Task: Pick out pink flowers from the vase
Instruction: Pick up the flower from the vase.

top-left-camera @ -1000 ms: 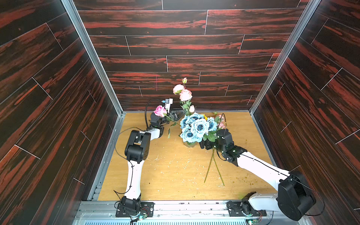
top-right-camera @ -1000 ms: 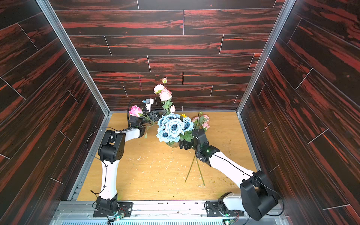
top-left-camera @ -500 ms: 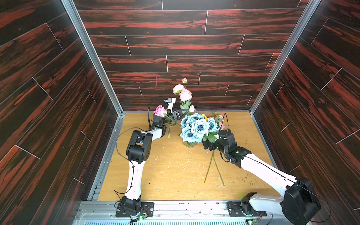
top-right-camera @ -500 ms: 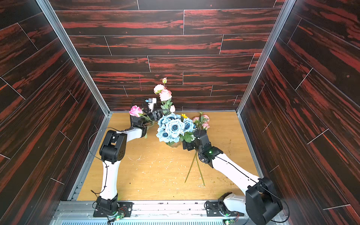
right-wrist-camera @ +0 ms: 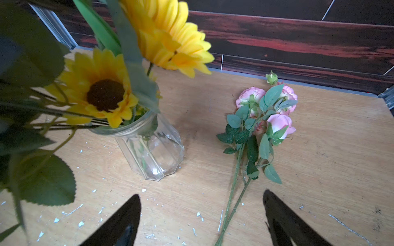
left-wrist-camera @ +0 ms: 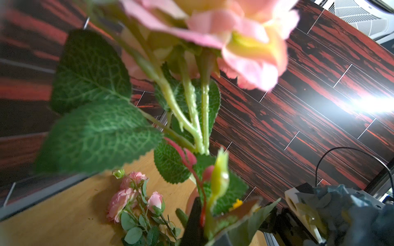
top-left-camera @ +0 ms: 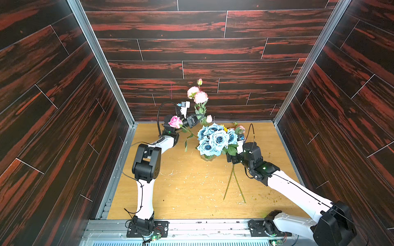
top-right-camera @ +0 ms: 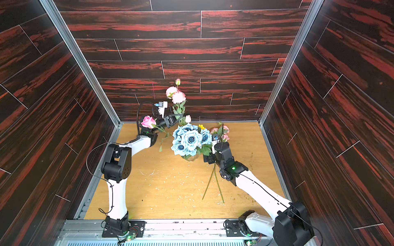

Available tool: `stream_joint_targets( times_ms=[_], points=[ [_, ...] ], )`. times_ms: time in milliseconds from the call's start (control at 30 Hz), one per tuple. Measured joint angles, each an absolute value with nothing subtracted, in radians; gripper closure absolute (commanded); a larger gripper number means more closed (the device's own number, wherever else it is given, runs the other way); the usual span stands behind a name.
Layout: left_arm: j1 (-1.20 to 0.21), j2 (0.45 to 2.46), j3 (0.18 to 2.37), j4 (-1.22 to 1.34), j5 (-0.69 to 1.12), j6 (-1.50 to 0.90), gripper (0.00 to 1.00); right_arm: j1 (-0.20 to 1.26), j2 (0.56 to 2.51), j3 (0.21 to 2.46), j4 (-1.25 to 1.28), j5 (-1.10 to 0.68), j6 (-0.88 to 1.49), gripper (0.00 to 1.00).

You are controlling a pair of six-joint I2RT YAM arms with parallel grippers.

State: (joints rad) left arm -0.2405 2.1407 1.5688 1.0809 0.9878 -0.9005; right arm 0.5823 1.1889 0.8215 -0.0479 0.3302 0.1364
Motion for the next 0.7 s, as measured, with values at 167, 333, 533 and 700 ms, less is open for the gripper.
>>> stream_joint_targets(
  times_ms=[167,333,533,700],
  points=[
    [-0.242,2.107,1.577,1.053,0.988,-0.883,0.73,0.582,1.185,0.811,-0.049,0.335,0.137,0.09],
    [-0.242,2.104,1.576,1.034,0.991,-0.869,0.94,0.582,1.177,0.81,-0.047,0.336,0.137,0.09],
    [-0.242,2.098,1.579,0.99,0.987,-0.852,0.98,0.582,1.174,0.81,-0.046,0.336,0.137,0.09],
    [-0.242,2.096,1.639,0.896,0.987,-0.802,0.98,0.582,1.169,0.81,-0.045,0.336,0.136,0.09]
  ],
)
